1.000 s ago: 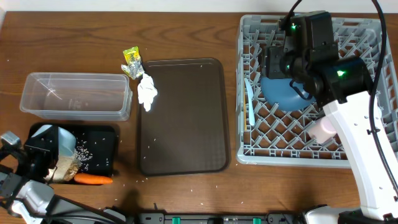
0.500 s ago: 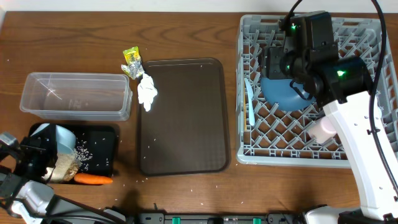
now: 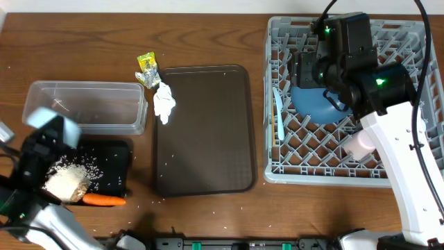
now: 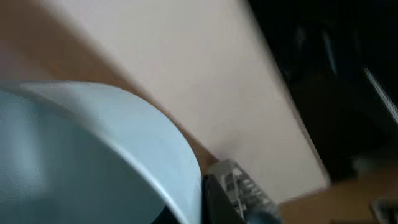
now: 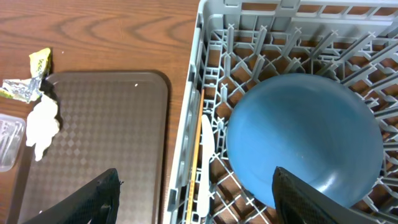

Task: Sort waste into correct bins and load items into the dishwasher rack
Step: 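Carry the empty bowl right to the rack's left side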

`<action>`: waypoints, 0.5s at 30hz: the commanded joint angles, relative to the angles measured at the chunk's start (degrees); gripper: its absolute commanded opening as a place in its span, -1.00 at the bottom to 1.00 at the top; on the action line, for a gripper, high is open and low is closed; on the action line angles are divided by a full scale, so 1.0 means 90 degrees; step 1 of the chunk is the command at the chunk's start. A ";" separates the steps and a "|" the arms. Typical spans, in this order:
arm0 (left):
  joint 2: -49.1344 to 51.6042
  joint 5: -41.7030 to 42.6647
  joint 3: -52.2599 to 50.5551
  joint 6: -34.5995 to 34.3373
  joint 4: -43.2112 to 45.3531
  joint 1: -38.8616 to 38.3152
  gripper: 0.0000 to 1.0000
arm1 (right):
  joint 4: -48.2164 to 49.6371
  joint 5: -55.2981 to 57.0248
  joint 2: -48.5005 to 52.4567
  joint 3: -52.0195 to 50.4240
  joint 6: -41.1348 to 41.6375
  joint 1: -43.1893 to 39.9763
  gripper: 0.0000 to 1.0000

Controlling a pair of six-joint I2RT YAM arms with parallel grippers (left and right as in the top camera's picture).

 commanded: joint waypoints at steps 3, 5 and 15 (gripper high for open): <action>-0.0323 0.0661 0.0515 -0.1345 0.1161 -0.0942 -0.88 | 0.0039 -0.0005 0.0012 0.0012 0.0032 -0.0036 0.45; -0.0289 0.0675 0.0515 -0.1358 0.1214 -0.1423 -0.87 | 0.0046 -0.0005 0.0012 0.0012 0.0034 -0.0036 0.45; 0.0185 -0.0862 0.0517 -0.1243 0.1217 -0.4600 -0.88 | 0.0034 0.0153 -0.0017 0.0015 0.0301 -0.0165 0.41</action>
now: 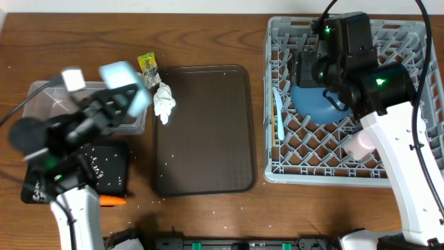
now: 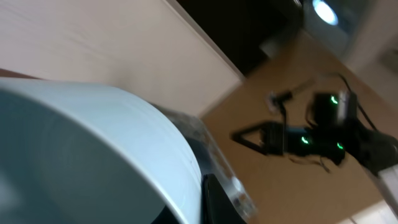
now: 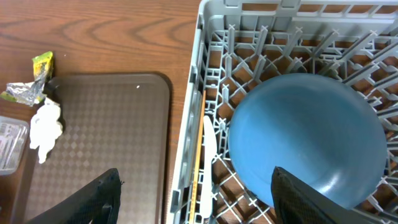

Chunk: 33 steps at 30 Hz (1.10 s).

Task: Sort waste into correct bins and load items into the dishwasher rack
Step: 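Carry the empty bowl right to the rack's left side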

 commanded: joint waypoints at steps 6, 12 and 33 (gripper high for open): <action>0.1190 -0.1348 0.0005 0.0306 0.1270 -0.2521 -0.88 | -0.0095 0.0294 -0.0121 0.0015 0.0634 -0.0862 0.42; 0.2713 -0.1809 0.0151 0.0121 0.3084 -0.3888 -0.87 | -0.0257 0.0277 -0.0129 0.0015 0.0731 -0.1503 0.43; 0.6149 -0.1693 0.2409 -0.0442 0.4578 -0.5797 -0.88 | -0.0658 0.0236 -0.0129 0.0015 0.0746 -0.1974 0.45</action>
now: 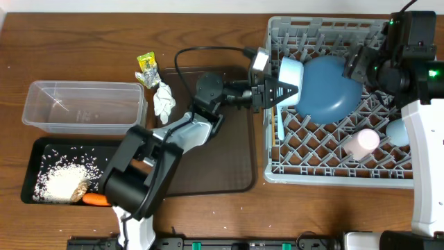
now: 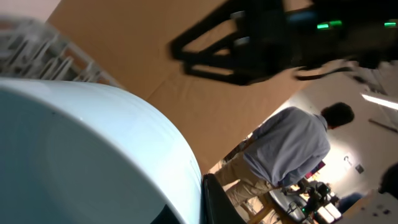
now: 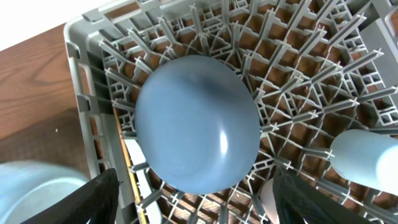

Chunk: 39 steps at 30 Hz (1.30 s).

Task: Sort waste into correct bins and load items into the dishwasher rack
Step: 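Carry the empty bowl right to the rack's left side, then lower the bowl into the rack and open the left gripper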

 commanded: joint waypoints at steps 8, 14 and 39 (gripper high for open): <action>0.0775 0.0032 0.0143 -0.0032 0.0022 0.0141 -0.88 | -0.0027 0.0032 -0.0121 0.0012 0.0053 -0.0041 0.45; 0.1049 0.0041 0.0143 -0.0131 0.0024 0.0141 -0.87 | -0.0114 0.0034 -0.0121 0.0015 0.0051 -0.0041 0.43; 0.0998 0.1360 0.0143 -0.1593 -0.0107 0.1098 0.96 | -0.0141 0.0075 -0.0121 0.0015 0.0051 -0.0041 0.43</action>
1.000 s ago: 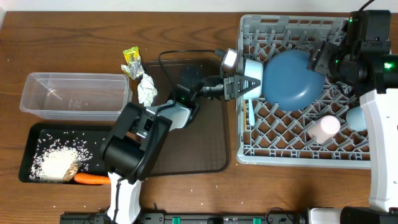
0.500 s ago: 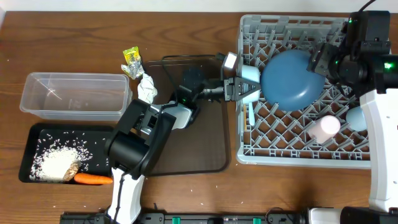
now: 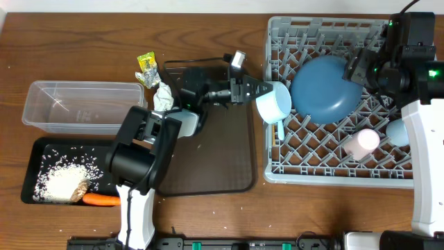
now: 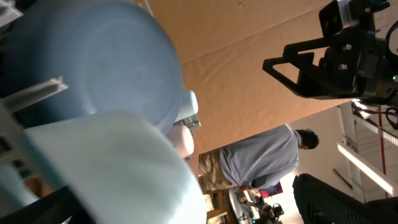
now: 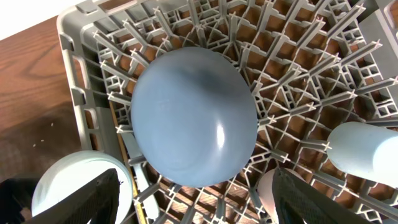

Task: Sort waste into correct bins and load items into the dishwasher rack
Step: 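Lower the bowl into the rack and open the left gripper, then move the left gripper to the white tissue and grasp it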

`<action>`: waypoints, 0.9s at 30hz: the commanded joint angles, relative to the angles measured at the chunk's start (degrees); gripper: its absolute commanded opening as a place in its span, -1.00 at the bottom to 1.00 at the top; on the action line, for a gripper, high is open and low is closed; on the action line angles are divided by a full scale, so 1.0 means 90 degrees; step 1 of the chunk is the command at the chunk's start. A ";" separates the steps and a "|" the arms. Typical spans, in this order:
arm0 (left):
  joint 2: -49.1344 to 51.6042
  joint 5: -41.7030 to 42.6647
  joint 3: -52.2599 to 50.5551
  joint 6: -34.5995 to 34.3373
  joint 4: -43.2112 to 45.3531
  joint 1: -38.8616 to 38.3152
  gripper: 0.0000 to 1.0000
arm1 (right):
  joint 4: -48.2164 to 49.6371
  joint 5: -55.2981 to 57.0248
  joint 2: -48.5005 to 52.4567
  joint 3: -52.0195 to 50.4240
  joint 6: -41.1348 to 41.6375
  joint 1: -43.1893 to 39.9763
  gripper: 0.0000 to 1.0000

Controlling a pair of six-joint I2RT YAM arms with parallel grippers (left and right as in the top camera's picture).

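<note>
A light-blue cup (image 3: 272, 103) lies on its side at the left edge of the grey dishwasher rack (image 3: 333, 177), mouth up in the right wrist view (image 5: 81, 186). My left gripper (image 3: 255, 89) is just left of it over the brown tray, open; the cup (image 4: 112, 168) fills that wrist view between the spread fingers. A blue bowl (image 3: 326, 89) sits upside down in the rack. My right gripper (image 5: 199, 202) hangs open above the bowl (image 5: 193, 118). A pink cup (image 3: 361, 142) and another light-blue cup (image 3: 397, 132) stand further right in the rack.
A pale utensil (image 3: 279, 125) lies along the rack's left side. A crumpled white tissue (image 3: 164, 102) and a yellow-green wrapper (image 3: 147, 68) lie at the brown tray's (image 3: 208, 160) far-left corner. A clear bin (image 3: 83, 107) stands left, above a black bin (image 3: 118, 170) with rice and a carrot.
My left gripper was shut on the light-blue cup beside the bowl. Now it is open and drawn back to the left, and the cup rests at the rack's left edge. The right arm barely moved.
My left gripper held the light-blue cup over the black bin with rice while the right hung over the bowl. Then the cup was above the clear bin. Then it was at the rack, with the right arm further right. Now the cup lies released in the rack.
</note>
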 commanded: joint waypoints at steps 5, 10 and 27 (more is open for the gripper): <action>-0.0027 0.0775 0.0141 0.0648 -0.1069 0.0517 0.96 | -0.0005 0.0068 -0.0121 0.0015 0.0051 -0.0039 0.43; -0.0049 0.1190 0.0141 0.0583 -0.1280 0.1110 0.96 | -0.0005 0.0068 -0.0121 0.0015 0.0041 -0.0039 0.44; -0.2297 -0.2266 0.0141 0.2863 -0.5782 0.1520 0.96 | -0.0002 0.0061 -0.0121 0.0012 0.0032 -0.0036 0.44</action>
